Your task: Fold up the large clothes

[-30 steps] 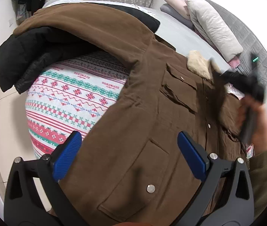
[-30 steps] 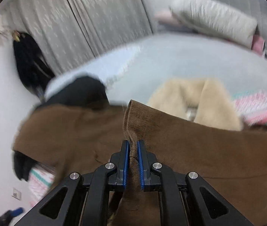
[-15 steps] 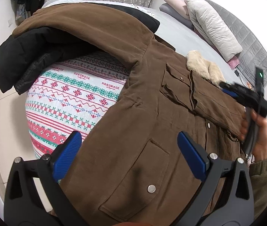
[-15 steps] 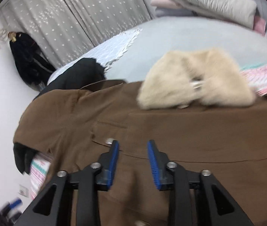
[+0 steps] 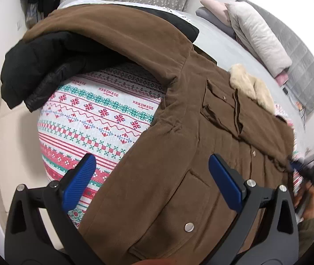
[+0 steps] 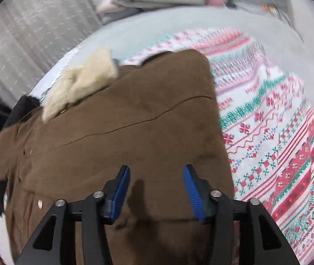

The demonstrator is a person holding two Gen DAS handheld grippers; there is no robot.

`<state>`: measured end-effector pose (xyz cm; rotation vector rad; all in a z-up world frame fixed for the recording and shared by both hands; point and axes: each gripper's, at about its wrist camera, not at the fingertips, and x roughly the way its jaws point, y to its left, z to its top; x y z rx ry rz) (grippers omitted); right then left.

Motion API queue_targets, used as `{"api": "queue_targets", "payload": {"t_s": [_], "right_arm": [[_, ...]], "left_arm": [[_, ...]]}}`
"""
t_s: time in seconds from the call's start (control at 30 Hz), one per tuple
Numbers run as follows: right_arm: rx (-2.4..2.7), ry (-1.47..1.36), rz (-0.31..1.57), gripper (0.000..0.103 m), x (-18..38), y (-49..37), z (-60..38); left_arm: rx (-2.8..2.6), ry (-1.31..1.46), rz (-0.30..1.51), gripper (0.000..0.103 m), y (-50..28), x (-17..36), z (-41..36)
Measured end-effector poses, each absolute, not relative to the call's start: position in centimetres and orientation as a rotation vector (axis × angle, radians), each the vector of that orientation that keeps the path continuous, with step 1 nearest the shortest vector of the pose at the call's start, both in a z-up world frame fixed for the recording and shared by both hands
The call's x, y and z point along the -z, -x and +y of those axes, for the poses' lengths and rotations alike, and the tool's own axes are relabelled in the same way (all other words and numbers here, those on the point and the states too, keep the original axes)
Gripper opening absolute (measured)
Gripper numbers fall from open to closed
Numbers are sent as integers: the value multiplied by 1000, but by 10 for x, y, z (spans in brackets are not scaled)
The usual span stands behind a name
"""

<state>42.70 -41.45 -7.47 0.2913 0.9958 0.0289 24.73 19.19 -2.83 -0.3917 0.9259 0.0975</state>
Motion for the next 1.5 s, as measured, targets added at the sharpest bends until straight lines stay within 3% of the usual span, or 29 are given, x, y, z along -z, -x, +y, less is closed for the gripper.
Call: {"api": "queue_targets", "payload": {"t_s": [0.07, 0.17, 0.27, 0.37, 0.5, 0.67, 0.83, 0.93, 1.1, 1.17, 1.23, 1.4, 1.5], "right_arm": [[-22, -128, 1110, 66, 98, -428, -390], [6, 63, 1089, 67, 83, -415, -361], [-134, -73, 1022, 67, 44, -384, -347], [-266, -94, 924, 74, 13, -348, -325], [-386, -91, 858, 76, -8, -317, -302], [-402, -32, 827, 76, -11, -316, -288], [-409, -69, 860, 76, 5, -320, -277], [-419, -84, 882, 76, 16, -322, -275], [-436, -111, 887, 76, 19, -327, -270], [-438, -106, 888, 76, 21, -327, -266], [-442, -100, 889, 76, 22, -327, -264], [-431, -115, 878, 76, 20, -325, -272], [-419, -149, 866, 76, 16, -325, -283]], "left_arm": [[-99, 445, 928, 101, -248, 30, 205], [-167, 517, 944, 101, -248, 36, 231], [-191, 635, 930, 101, -250, 41, 264], [-165, 780, 871, 101, -252, 38, 297], [-165, 911, 816, 101, -265, 26, 334], [-355, 1171, 596, 101, -268, 10, 410], [-427, 1144, 552, 100, -293, 15, 460], [-398, 1194, 566, 84, -313, 39, 474], [-416, 1106, 541, 76, -337, 41, 465], [-404, 1140, 499, 57, -335, 41, 468], [-422, 1131, 488, 18, -337, 42, 469], [-407, 1090, 376, 11, -330, 19, 464], [-424, 896, 339, 10, -331, -16, 441]]}}
